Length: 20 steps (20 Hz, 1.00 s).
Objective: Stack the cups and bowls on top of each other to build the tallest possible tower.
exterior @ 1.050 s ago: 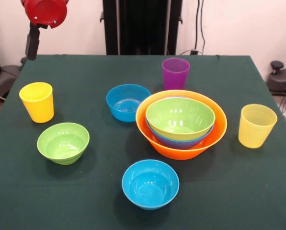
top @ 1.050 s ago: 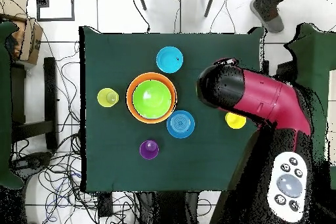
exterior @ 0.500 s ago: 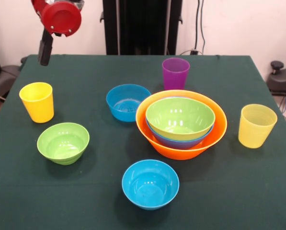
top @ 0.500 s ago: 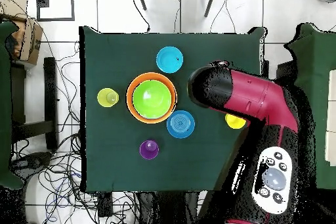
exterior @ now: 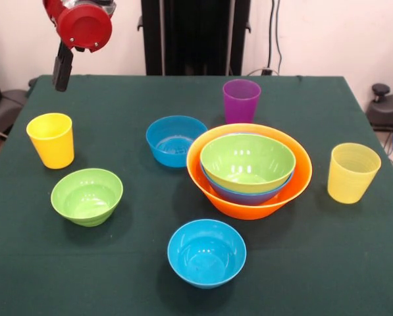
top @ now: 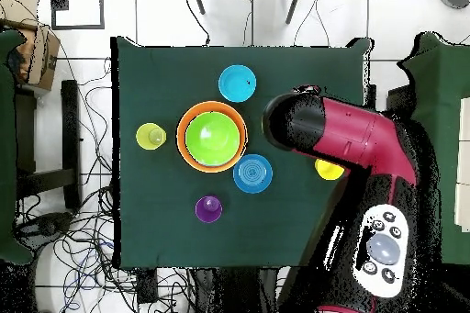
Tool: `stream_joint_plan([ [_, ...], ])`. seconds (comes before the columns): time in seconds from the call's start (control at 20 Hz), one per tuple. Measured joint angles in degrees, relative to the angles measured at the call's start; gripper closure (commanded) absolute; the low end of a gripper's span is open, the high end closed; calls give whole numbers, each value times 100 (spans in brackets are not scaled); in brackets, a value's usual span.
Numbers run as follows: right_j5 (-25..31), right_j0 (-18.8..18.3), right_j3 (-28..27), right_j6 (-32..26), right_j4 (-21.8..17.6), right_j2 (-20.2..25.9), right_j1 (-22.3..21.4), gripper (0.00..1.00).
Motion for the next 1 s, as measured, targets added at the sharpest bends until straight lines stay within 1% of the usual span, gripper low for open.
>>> stream_joint_plan([
  [0.2,-133,-29,21,0,-1,0,14,100],
  [0.7,-674,-118,170,0,-6,-2,75,100],
  [1.0,-771,-73,171,0,-18,-59,188,100],
])
